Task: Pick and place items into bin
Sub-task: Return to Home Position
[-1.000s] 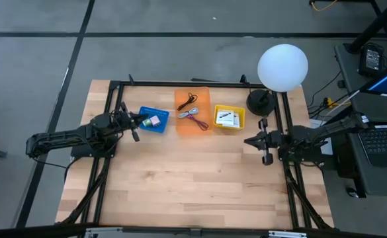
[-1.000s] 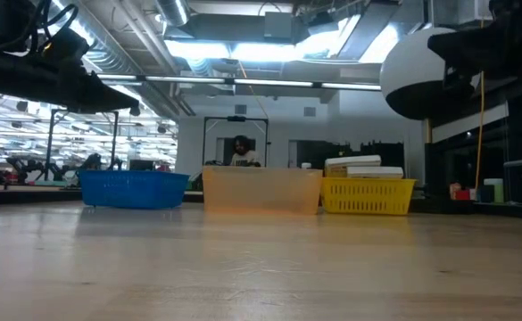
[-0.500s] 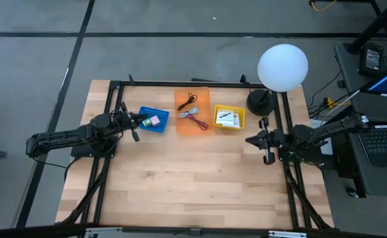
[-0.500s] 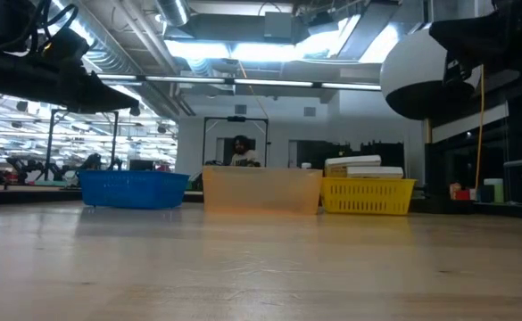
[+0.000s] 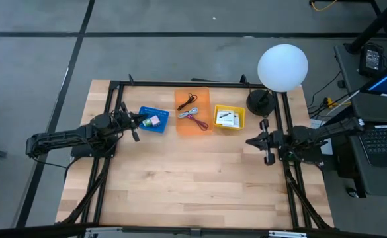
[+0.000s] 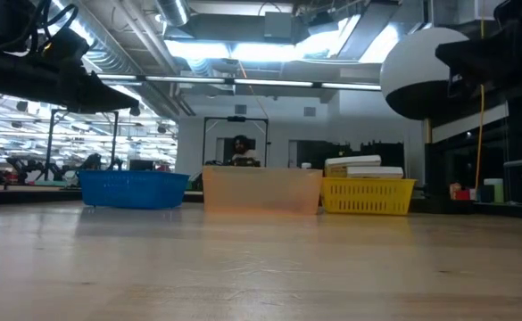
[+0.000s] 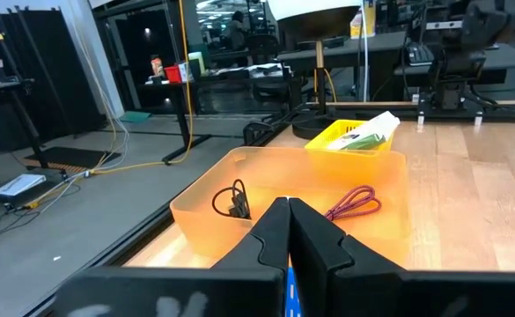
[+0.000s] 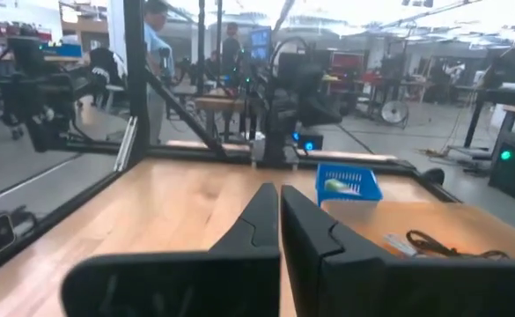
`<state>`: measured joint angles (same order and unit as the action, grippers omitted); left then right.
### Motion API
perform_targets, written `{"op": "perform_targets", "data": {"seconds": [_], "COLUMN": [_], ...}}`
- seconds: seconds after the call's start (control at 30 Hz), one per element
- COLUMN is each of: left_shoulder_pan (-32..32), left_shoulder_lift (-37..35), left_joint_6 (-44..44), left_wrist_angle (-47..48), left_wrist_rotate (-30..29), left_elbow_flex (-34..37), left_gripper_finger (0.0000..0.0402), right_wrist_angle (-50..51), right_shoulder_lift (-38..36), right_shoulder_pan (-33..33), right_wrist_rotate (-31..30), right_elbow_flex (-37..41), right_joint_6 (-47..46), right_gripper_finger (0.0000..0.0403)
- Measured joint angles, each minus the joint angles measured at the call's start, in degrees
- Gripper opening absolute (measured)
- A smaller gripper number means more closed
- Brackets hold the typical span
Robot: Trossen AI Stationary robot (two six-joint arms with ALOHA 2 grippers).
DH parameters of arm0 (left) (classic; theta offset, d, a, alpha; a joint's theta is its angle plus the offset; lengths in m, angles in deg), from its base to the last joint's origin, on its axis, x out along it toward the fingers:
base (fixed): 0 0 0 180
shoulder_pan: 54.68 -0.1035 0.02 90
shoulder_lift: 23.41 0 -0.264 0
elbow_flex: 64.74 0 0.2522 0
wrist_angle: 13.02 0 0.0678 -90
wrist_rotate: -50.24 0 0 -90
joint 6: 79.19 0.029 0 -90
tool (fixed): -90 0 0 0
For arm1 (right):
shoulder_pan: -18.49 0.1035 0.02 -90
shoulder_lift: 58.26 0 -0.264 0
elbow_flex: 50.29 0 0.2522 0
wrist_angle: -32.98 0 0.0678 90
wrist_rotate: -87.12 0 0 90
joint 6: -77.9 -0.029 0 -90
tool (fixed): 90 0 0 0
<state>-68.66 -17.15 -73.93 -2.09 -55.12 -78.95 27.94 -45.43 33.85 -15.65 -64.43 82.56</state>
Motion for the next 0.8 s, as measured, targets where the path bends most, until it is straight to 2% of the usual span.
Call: {"op": "perform_targets", "data": {"seconds": [0.13,0.33,0.8], "left_shoulder_pan": [-0.02,-0.02,-0.02], "left_shoulder_lift": [0.00,0.00,0.00], "left_joint_6": [0.00,0.00,0.00], "left_wrist_angle": [0.00,0.00,0.00], "left_wrist_rotate": [-0.02,-0.02,-0.02], "left_elbow_flex": [0.00,0.00,0.00], "left_gripper_finger": [0.0005,0.0004,0.0004], "right_wrist_angle": [5.77,10.56,13.77], "right_shoulder_lift": [-4.62,-9.37,-9.93], "right_shoulder_pan": [-0.71,-2.46,-2.45], "right_wrist_rotate": [1.35,6.91,6.88], "right_elbow_flex": [0.00,0.00,0.00], "right_joint_6": [-0.13,2.96,3.12], "right_gripper_finger": [0.0000,0.0000,0.0001]}}
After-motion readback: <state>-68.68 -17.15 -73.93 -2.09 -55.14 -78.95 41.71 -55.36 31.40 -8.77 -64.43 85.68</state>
